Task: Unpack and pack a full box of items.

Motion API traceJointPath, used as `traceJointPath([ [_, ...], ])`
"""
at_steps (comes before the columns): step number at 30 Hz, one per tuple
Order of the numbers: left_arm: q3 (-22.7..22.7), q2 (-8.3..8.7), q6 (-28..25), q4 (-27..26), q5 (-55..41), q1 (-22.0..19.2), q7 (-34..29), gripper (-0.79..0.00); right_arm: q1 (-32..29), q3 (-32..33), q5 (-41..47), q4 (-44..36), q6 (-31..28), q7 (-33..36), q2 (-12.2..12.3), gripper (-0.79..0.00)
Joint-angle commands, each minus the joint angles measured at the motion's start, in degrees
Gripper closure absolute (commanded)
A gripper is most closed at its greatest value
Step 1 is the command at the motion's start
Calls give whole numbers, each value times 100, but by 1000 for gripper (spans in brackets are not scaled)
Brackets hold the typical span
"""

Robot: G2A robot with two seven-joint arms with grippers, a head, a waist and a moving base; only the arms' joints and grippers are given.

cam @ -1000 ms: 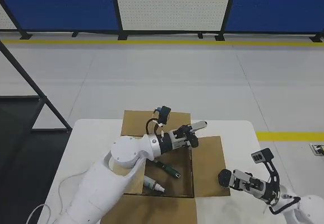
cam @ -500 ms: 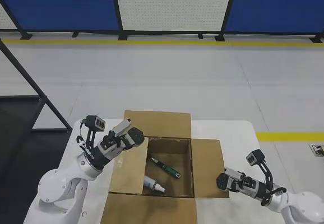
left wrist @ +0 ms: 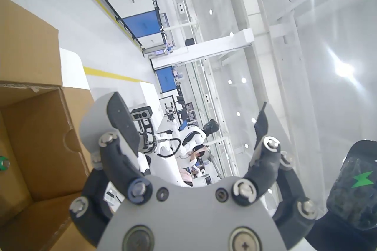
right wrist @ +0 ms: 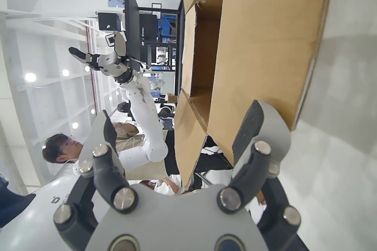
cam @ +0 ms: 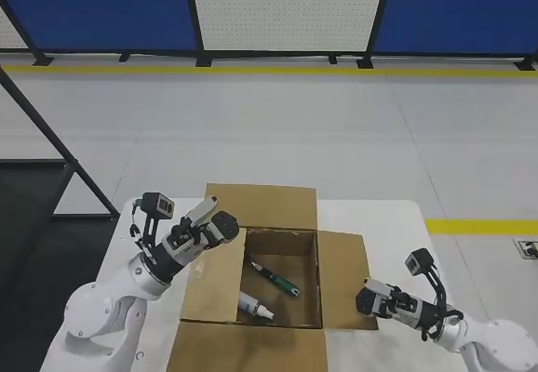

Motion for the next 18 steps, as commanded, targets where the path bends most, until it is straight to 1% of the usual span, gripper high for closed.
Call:
traceJointPath([
  [1,-213,10,-225,-148,-68,255,273,-785,-20,-2,-47,3,35,49,15,-785],
  [6,-875,20,-706,-521,-515,983,922,-785,-32,-60,-260,92,172,49,45,-785],
  [11,-1565,31,-1185,-774,-754,1671,1307,-785,9,-173,-383,213,251,9,58,-785],
  [14,-1856,23,-1409,-783,-862,1975,1547,-785,26,-226,-366,321,259,31,63,-785],
  [18,-2054,14,-1522,-733,-1050,2227,1656,-785,68,-296,-351,438,242,7,67,-785],
])
